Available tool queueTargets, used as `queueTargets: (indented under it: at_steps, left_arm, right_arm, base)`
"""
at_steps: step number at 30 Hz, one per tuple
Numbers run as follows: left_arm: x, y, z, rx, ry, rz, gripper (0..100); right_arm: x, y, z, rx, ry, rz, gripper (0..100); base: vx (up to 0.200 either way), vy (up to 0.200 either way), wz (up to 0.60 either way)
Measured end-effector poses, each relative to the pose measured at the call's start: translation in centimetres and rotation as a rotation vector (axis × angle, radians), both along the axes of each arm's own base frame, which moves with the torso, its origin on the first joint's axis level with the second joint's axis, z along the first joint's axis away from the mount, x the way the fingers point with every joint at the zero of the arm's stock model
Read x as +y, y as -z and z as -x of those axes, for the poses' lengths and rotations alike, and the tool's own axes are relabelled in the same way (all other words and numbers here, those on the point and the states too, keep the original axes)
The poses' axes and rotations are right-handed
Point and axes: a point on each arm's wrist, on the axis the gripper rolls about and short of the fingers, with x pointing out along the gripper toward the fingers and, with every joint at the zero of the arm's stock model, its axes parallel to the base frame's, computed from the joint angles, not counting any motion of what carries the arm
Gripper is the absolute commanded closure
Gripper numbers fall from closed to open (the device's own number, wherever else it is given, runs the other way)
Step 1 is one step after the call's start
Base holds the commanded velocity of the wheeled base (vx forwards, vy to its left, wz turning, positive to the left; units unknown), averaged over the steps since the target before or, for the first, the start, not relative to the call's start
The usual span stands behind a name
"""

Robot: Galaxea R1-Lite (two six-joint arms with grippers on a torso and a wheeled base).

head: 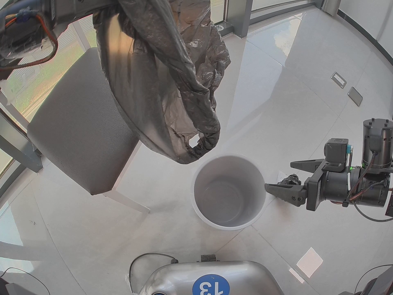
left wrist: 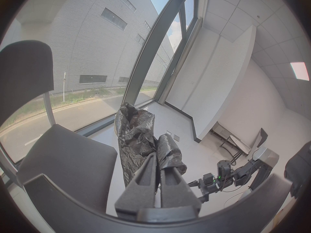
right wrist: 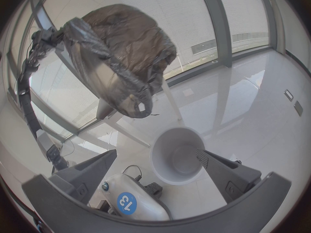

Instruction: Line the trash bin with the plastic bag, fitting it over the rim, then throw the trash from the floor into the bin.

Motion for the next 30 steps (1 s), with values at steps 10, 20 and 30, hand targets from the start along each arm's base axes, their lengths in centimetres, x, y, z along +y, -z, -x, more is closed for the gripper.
queueTargets:
  at_steps: [10, 20, 30]
  left_arm:
    - [-1.0, -0.3, 0.5, 0.018, 0.052, 0.038, 100]
    - [-1.5, -0.5, 0.9, 0.012, 0.079, 0.043, 100]
    - [-1.5, -0.7, 1.1, 0.005, 0.087, 0.05, 100]
  right_arm:
    - [1.3, 0.3, -0.9, -0.086, -0.027, 0.109, 0]
    - [3.2, -0.4, -3.1, -0.146, -0.052, 0.128, 0]
    - [6.0, -1.5, -6.3, -0.195, -0.039, 0.11, 0]
  base:
    - [0.0, 0.0, 0.0]
    - [0.0, 0.0, 0.0]
    - [0.0, 0.0, 0.0]
